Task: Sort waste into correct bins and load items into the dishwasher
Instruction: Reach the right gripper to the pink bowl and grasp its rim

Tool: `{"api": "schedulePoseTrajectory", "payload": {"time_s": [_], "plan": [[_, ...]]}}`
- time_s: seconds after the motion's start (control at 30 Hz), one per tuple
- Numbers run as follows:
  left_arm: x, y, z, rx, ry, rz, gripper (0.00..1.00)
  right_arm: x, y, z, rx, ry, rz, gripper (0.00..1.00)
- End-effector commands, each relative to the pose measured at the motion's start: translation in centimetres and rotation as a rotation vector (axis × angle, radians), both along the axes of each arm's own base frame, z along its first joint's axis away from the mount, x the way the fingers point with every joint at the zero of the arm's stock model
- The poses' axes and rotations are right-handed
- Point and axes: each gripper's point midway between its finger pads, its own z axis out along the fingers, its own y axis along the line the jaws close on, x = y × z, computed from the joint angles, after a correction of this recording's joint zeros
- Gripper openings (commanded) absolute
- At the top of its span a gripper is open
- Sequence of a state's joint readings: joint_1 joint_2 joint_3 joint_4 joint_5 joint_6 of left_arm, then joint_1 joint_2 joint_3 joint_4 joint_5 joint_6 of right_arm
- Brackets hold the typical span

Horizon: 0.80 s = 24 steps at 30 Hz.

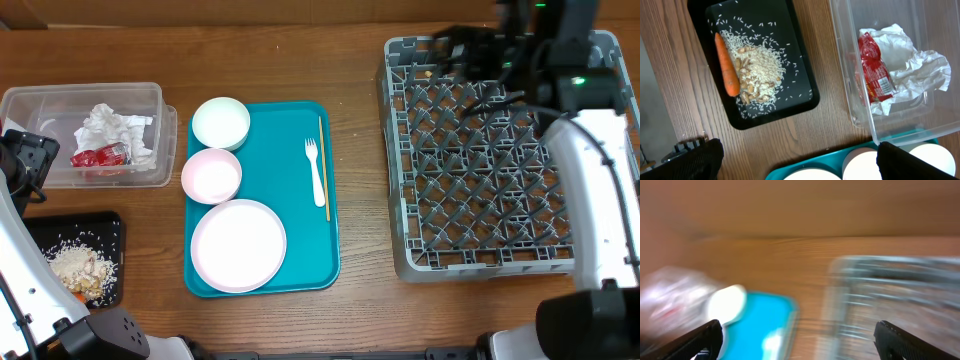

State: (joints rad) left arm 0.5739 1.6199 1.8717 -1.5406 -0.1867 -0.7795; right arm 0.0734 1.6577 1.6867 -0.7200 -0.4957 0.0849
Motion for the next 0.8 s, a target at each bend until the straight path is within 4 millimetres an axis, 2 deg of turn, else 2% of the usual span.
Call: {"api": "schedulePoseTrajectory", "payload": {"time_s": [0.0, 0.03, 0.07, 0.1, 0.23, 0.33, 0.4, 0.47, 0.57, 0.77], "plan": [[0.0, 0.1, 0.0, 0.002, 0.001, 0.005, 1.00, -3.9, 10.8, -0.6, 0.107, 0.042, 0.337, 1.00], [0.0, 0.1, 0.0, 0.002, 0.001, 0.005, 1.00, -4.7, 13.8, -2.1, 0.093, 0.066, 0.396, 1.00], [0.0, 0.1, 0.0, 0.002, 0.001, 0.005, 1.00, -5.2, 15.3, -3.0, 0.085, 0.082, 0.424, 1.00], [0.0, 0.1, 0.0, 0.002, 0.001, 0.005, 1.00, -6.1, 18.2, -4.9, 0.067, 0.124, 0.466, 1.00], [0.0, 0.1, 0.0, 0.002, 0.001, 0.005, 1.00, -8.7, 24.1, -10.8, -0.036, 0.209, 0.533, 1.00], [0.0, 0.1, 0.0, 0.002, 0.001, 0.005, 1.00, -11.7, 29.1, -14.9, -0.070, 0.249, 0.627, 1.00], [0.0, 0.1, 0.0, 0.002, 0.001, 0.005, 1.00, -12.1, 31.1, -17.5, -0.099, 0.279, 0.569, 0.99], [0.0, 0.1, 0.0, 0.002, 0.001, 0.005, 1.00, -11.5, 31.8, -20.0, -0.161, 0.282, 0.469, 0.98], [0.0, 0.1, 0.0, 0.002, 0.001, 0.005, 1.00, -10.8, 31.9, -22.6, -0.244, 0.265, 0.353, 0.95], [0.0, 0.1, 0.0, 0.002, 0.001, 0.005, 1.00, -10.1, 32.6, -26.0, -0.246, 0.287, 0.285, 0.90]]}}
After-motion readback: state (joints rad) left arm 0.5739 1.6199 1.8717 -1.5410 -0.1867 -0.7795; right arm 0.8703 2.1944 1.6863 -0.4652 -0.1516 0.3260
